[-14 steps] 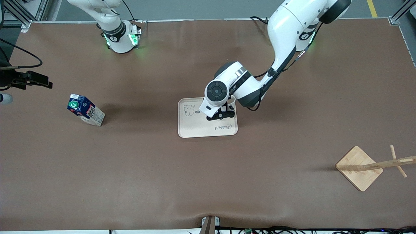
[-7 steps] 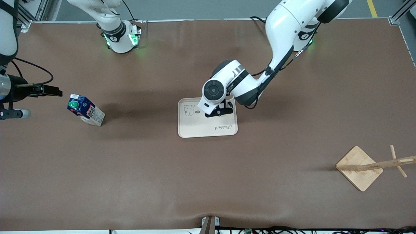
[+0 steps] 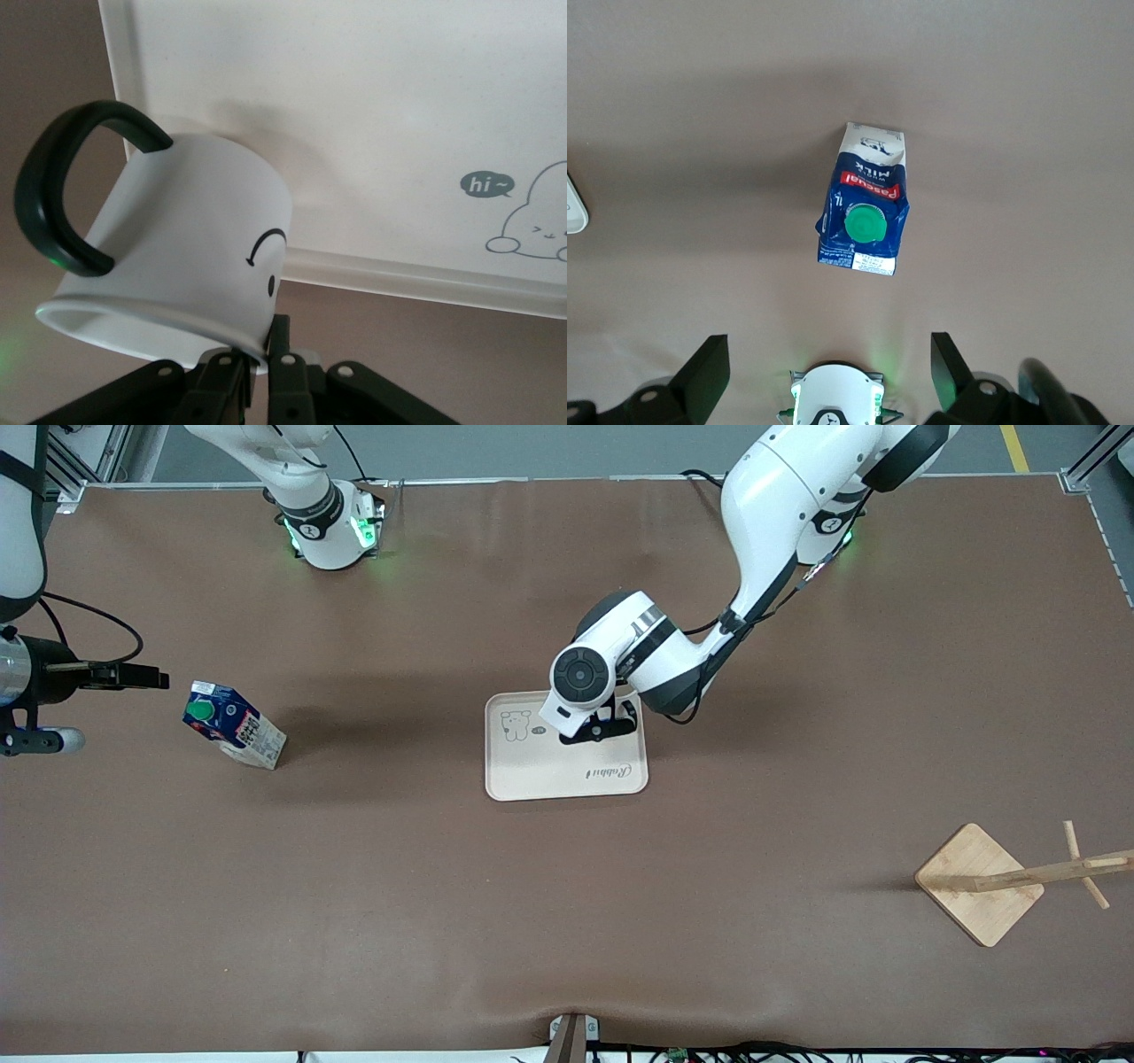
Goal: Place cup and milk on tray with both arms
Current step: 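Lower the mug onto the tray while the right gripper reaches the milk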
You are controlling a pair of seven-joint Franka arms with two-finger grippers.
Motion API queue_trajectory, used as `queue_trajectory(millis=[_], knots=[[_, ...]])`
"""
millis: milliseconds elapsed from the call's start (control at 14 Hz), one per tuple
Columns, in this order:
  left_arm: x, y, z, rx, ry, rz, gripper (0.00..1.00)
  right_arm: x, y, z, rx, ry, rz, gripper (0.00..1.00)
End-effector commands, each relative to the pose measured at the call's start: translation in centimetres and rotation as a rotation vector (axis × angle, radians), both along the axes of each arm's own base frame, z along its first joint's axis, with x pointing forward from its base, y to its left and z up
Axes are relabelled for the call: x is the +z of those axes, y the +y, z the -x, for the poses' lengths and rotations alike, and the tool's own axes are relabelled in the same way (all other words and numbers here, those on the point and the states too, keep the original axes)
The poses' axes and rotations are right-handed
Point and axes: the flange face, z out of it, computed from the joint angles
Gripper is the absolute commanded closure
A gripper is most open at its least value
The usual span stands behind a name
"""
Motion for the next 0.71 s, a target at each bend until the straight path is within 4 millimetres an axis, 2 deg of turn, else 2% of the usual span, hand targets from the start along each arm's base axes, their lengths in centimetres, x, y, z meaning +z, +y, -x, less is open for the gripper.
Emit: queue_trajectory(millis=[0, 71, 143, 286, 429, 571, 643], knots=[[0.3, -0.6, 0.0, -0.011, 0.005, -0.003, 0.53, -2.6, -0.7, 1.3, -0.025, 0.044, -0.005, 0.00], [0.9, -0.6, -0.4, -0.009, -0.006, 0.000, 0.30, -4.1, -0.8, 1.7, -0.027, 0.025, -0.002, 0.00], [1.3, -0.7, -0.5, -0.010, -0.013, 0.004, 0.00, -4.4, -0.8, 2.0, -0.040, -0.006, 0.007, 0.00], [2.6, -0.7, -1.1, -0.026, -0.050, 0.002, 0.00, -5.4, -1.5, 2.3, -0.106, 0.009, 0.026, 0.00], [4.3, -0.2, -1.6, -0.033, -0.048, -0.025, 0.00, -7.4, -1.5, 2.7, -0.126, 0.003, 0.034, 0.00], [7.8, 0.9, -2.8, -0.030, -0.090, -0.035, 0.00, -8.9, -1.9, 3.1, -0.156, -0.002, 0.043, 0.00], [10.1, 2.3, -3.9, -0.018, -0.128, -0.053, 0.00, -9.5, -2.1, 3.3, -0.178, 0.006, 0.049, 0.00]])
